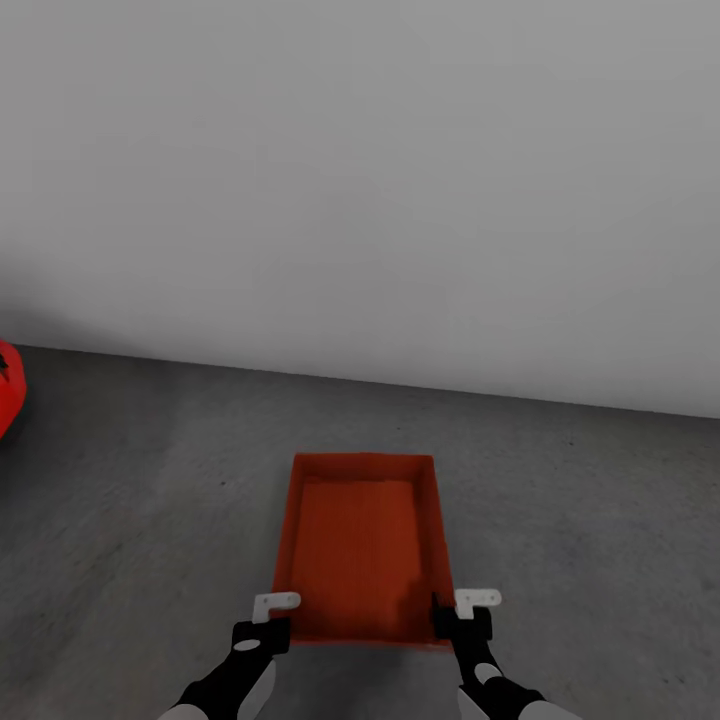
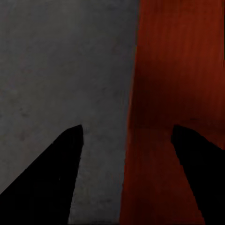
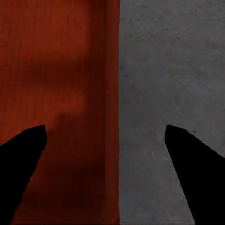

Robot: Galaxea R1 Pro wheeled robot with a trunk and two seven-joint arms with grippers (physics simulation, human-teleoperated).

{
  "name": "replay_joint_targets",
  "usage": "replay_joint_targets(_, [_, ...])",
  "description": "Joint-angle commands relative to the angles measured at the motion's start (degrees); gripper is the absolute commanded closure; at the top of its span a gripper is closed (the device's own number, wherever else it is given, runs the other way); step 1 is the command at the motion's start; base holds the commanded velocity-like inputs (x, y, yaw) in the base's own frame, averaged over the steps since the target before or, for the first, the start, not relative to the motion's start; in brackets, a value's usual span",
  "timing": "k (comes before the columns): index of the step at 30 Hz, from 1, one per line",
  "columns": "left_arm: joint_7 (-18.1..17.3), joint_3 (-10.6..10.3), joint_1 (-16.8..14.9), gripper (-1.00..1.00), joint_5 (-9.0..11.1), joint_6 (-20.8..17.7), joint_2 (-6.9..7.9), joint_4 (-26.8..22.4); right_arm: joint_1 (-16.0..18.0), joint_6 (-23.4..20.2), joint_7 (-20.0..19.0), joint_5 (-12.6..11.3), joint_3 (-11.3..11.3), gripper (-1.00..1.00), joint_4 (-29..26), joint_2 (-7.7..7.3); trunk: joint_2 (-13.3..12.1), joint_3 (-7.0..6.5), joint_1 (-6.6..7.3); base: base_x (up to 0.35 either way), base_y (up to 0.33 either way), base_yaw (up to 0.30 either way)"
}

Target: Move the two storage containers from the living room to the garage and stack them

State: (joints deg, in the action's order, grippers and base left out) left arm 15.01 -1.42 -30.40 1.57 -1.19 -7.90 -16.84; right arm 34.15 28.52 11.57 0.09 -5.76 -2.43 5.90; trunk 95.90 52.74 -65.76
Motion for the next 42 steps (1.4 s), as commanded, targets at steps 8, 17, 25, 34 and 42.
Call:
replay_joint_targets(8, [0.3,-0.2,0.0,-1.00,0.1,-0.1,-0.05,0.0,0.0,0.1,0.4,0.0,-0.5,-1.00,0.1,0.10,0.0,0.04,0.00,0.000,0.000,0.000])
replay_joint_targets(17, [0.3,-0.2,0.0,-1.00,0.2,-0.1,-0.02,0.0,0.0,0.1,0.4,0.1,-0.5,-1.00,0.1,0.16,0.0,0.04,0.00,0.000,0.000,0.000])
replay_joint_targets(25, [0.3,-0.2,0.0,-1.00,0.3,-0.1,-0.03,0.0,0.0,0.1,0.4,0.1,-0.5,-1.00,0.1,0.16,-1.2,-0.50,0.66,0.000,0.000,0.000])
replay_joint_targets(34, [0.3,-0.2,0.0,-1.00,0.2,-0.1,-0.02,0.0,0.0,0.1,0.4,0.1,-0.5,-1.00,0.1,0.16,-4.8,-2.11,2.64,0.000,0.000,0.000])
replay_joint_targets(42, [0.3,-0.2,0.0,-1.00,0.2,-0.1,-0.02,0.0,0.0,0.1,0.4,0.0,-0.5,-1.00,0.1,0.24,-8.0,-3.55,4.40,0.000,0.000,0.000])
